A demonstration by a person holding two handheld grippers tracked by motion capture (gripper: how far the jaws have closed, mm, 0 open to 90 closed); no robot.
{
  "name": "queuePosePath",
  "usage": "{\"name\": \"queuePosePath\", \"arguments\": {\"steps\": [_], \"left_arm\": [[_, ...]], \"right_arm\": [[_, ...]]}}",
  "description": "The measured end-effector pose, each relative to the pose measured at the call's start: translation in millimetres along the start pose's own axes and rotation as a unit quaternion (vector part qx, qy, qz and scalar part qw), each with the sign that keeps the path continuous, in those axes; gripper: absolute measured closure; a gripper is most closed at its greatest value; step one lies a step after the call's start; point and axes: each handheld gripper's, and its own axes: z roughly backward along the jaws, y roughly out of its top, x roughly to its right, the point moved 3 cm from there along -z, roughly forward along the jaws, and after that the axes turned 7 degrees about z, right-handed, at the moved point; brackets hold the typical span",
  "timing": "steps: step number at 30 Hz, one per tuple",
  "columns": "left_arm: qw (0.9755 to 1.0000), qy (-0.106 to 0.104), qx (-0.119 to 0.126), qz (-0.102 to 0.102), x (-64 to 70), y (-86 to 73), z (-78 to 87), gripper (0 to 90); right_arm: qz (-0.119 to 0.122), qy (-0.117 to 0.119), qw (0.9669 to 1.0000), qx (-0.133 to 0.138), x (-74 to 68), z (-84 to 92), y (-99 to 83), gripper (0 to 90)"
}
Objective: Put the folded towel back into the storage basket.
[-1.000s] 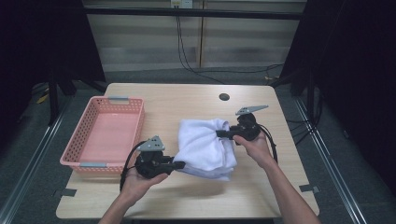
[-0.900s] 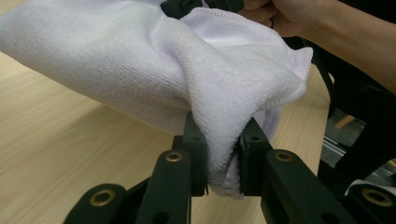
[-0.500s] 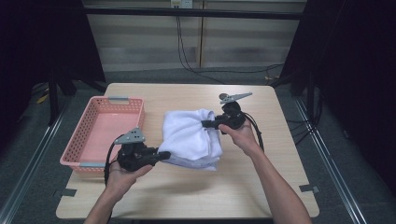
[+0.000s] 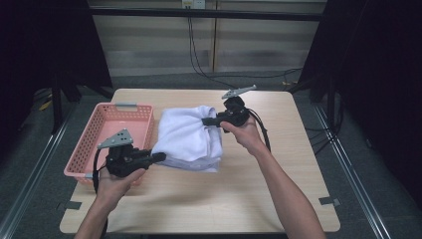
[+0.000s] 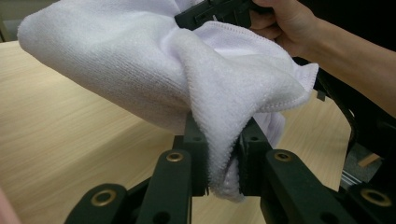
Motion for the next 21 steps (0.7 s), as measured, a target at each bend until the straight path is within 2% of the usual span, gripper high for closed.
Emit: {"name": "queuePosePath", "arguments": {"steps": [12,17,19,21], "left_arm": [[0.9996,0.010,0.019,0.017,-16.8,1.5,23.7,78.0],[0.9992,0.025,0.024,0.019,-23.4,5.9,32.7,78.0],[0.9990,0.023,0.032,0.022,-26.3,7.4,39.5,78.0],[0.9987,0.034,0.031,0.021,-28.8,8.1,45.3,78.0]], "right_arm": [[0.010,0.013,0.9999,0.000,-6.6,-24.6,27.9,70.6],[0.013,0.010,0.9998,-0.007,-8.8,-35.3,41.1,70.8],[0.014,0.015,0.9998,-0.001,-9.9,-37.5,47.1,70.8],[0.016,0.016,0.9997,0.000,-11.9,-41.2,53.3,70.8]]}}
